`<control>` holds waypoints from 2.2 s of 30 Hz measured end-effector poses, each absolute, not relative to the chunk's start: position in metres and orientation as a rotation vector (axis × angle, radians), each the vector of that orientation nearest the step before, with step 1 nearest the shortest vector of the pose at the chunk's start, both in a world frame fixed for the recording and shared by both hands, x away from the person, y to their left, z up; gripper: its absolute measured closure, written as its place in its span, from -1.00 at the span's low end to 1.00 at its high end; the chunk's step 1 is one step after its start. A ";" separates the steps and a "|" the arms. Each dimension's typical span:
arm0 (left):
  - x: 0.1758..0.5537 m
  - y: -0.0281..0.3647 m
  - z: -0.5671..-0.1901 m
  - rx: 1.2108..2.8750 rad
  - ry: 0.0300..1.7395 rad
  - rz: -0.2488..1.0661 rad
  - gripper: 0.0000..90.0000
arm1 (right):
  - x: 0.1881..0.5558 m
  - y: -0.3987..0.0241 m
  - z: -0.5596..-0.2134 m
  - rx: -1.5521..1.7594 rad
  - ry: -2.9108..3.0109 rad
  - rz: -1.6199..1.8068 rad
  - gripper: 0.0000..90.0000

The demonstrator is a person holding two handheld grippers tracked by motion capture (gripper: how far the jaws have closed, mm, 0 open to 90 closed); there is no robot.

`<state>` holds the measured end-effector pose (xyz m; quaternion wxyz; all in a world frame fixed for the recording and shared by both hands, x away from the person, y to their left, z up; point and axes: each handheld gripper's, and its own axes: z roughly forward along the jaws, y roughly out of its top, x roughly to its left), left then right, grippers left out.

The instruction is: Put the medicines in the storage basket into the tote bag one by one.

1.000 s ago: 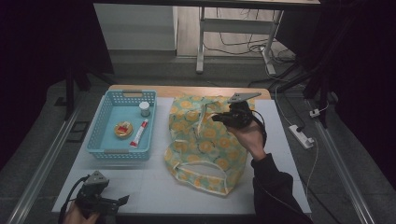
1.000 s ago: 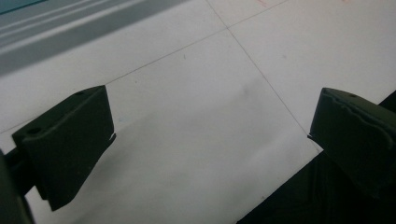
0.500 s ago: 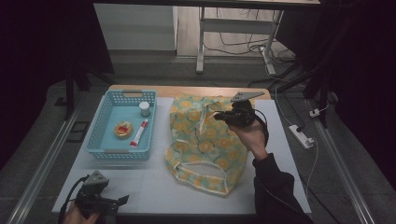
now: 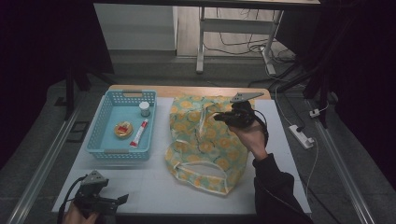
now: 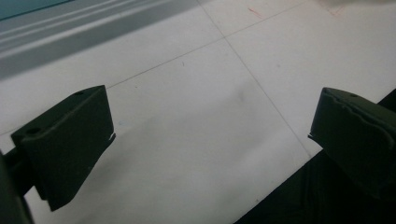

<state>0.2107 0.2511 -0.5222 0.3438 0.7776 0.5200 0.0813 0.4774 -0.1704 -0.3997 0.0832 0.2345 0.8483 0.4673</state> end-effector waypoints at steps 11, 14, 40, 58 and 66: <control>0.212 0.253 -0.518 1.983 1.331 0.206 -1.00 | 0.477 -0.171 -0.399 0.693 2.538 1.415 1.00; 0.214 0.253 -0.517 1.978 1.315 0.205 -1.00 | 0.478 -0.172 -0.399 0.699 2.541 1.421 1.00; 0.235 0.251 -0.486 1.897 1.154 0.292 -1.00 | 0.481 -0.175 -0.402 0.700 2.540 1.431 1.00; 0.266 0.257 -0.471 1.877 1.213 0.287 -1.00 | 0.479 -0.175 -0.401 0.700 2.542 1.432 1.00; 0.286 0.261 -0.469 1.890 1.244 0.255 -1.00 | 0.480 -0.176 -0.401 0.698 2.538 1.441 1.00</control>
